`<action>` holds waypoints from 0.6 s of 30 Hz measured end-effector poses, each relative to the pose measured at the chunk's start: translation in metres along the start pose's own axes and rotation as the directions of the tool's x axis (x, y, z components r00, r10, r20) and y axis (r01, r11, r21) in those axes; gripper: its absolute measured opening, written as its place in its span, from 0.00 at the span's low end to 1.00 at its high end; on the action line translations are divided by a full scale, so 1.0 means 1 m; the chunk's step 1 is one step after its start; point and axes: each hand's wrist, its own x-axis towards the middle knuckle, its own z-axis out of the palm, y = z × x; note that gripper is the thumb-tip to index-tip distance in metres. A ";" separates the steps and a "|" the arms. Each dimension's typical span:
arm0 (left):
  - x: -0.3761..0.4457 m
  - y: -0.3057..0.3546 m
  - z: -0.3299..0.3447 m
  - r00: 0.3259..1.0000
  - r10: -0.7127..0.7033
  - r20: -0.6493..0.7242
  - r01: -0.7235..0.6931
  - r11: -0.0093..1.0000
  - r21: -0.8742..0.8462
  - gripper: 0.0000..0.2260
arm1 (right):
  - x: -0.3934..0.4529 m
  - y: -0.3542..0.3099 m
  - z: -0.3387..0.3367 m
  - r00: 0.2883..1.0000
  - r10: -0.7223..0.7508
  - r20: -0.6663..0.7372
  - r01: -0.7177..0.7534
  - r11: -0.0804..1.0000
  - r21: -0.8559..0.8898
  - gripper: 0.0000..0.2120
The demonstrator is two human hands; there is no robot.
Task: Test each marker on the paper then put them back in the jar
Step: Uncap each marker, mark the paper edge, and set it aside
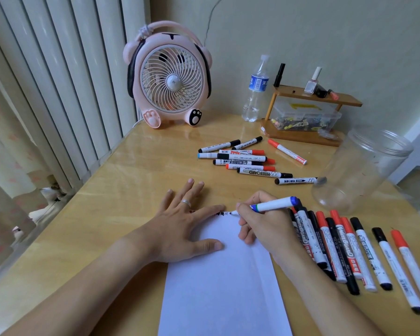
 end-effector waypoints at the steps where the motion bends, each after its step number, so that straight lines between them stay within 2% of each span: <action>1: 0.000 0.000 0.000 1.000 0.003 0.004 -0.003 1.000 -0.002 0.34 | 0.000 0.000 0.000 1.000 0.000 -0.002 0.000 1.000 0.001 0.08; 18: -0.001 0.002 -0.002 1.000 0.005 0.004 -0.005 1.000 -0.026 0.31 | 0.003 0.002 0.001 1.000 0.024 -0.018 -0.023 1.000 0.010 0.08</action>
